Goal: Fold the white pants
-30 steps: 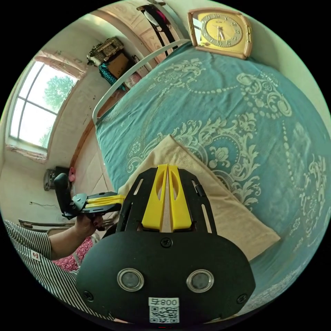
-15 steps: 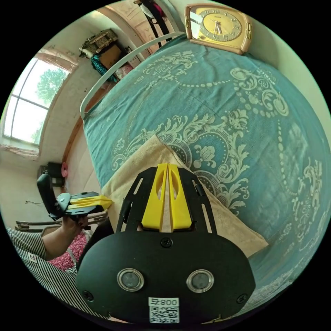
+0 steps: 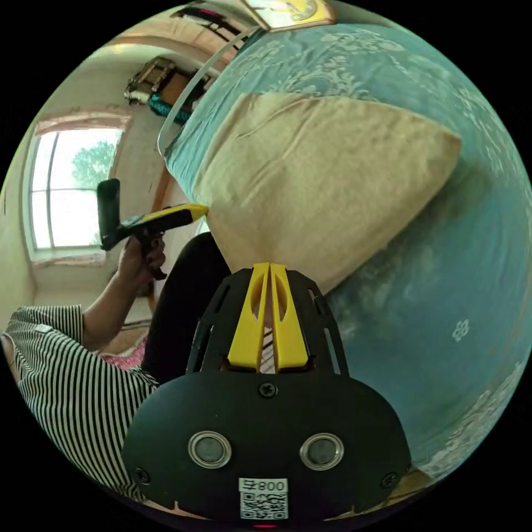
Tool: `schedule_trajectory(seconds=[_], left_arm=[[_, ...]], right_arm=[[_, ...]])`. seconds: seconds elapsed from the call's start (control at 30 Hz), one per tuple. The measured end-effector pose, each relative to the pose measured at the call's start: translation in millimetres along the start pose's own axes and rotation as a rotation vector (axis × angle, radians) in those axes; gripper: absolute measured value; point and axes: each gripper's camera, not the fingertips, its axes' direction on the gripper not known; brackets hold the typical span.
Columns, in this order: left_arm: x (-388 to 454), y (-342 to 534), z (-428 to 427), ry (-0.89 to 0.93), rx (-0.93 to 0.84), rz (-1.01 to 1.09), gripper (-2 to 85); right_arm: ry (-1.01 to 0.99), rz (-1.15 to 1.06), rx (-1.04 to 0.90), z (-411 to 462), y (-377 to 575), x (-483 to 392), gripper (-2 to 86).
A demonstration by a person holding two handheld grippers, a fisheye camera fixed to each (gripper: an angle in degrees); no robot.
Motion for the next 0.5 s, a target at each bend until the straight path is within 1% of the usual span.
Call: schedule_trajectory(seconds=[0.07, 0.13, 0.2, 0.27, 0.3, 0.37, 0.47, 0.5], left_arm=[[0.4, 17.0, -2.8, 0.009, 0.028, 0.020, 0.7], [6.6, 33.7, 6.5, 0.027, 0.000, 0.043, 1.2], [12.1, 49.3, 29.2, 0.102, -0.057, 0.061, 2.1], [16.4, 64.1, 73.7, 0.184, -0.164, 0.067, 4.4], [16.9, 66.5, 86.4, 0.192, -0.196, 0.067, 5.1], [13.2, 74.5, 135.7, 0.203, -0.300, 0.043, 7.3], [-4.8, 87.6, 179.0, 0.235, -0.332, -0.014, 7.8], [-8.9, 90.6, 184.0, 0.229, -0.327, -0.023, 7.4]], right_arm=[[-0.099, 0.090, 0.028, -8.5, 3.6, 20.9, 0.3], [-0.103, 0.067, 0.046, -19.1, 8.1, 23.5, 0.4], [-0.088, 0.043, 0.050, -29.2, 16.6, 28.3, 0.6], [-0.128, 0.096, 0.093, -43.3, 33.8, 50.0, 1.0], [-0.154, 0.114, 0.110, -46.9, 38.7, 57.2, 1.3], [-0.278, 0.194, 0.170, -58.0, 57.4, 86.9, 2.7], [-0.389, 0.266, 0.186, -63.6, 73.5, 115.2, 5.4], [-0.397, 0.272, 0.184, -64.4, 75.7, 119.0, 5.8]])
